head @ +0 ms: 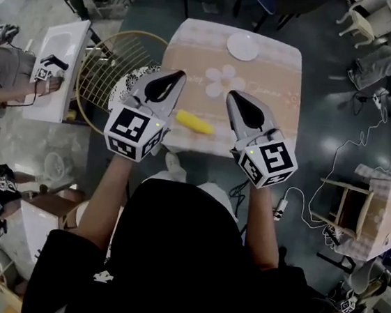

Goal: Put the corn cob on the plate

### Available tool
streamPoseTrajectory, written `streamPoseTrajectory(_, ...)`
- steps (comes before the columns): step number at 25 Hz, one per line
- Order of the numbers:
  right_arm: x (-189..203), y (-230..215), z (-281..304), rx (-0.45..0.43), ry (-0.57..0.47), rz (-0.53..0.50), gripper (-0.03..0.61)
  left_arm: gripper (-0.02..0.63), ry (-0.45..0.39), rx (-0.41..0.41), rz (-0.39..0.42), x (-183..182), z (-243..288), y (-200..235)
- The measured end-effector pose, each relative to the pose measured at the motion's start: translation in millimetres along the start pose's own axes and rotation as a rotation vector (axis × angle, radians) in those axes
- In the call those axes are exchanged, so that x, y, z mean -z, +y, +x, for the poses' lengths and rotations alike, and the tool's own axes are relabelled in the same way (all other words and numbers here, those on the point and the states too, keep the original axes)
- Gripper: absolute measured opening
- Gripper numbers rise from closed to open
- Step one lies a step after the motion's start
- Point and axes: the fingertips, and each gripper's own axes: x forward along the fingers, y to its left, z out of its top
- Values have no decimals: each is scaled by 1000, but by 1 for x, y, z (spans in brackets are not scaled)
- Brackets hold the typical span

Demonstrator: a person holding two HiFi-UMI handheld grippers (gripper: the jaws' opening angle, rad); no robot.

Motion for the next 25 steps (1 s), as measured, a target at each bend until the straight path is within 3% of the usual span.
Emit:
streamPoseTrajectory(9, 33, -5, 2, 80, 63, 25, 2, 5, 72, 162, 5, 45, 13, -6)
streamPoseTrajectory(19, 82, -9, 10, 33, 157, 74, 2, 5, 204, 186, 40, 93, 23, -5)
streamPoseTrajectory(25, 116, -17, 13, 18, 229, 110, 2, 5, 301, 244, 57, 122, 32, -9)
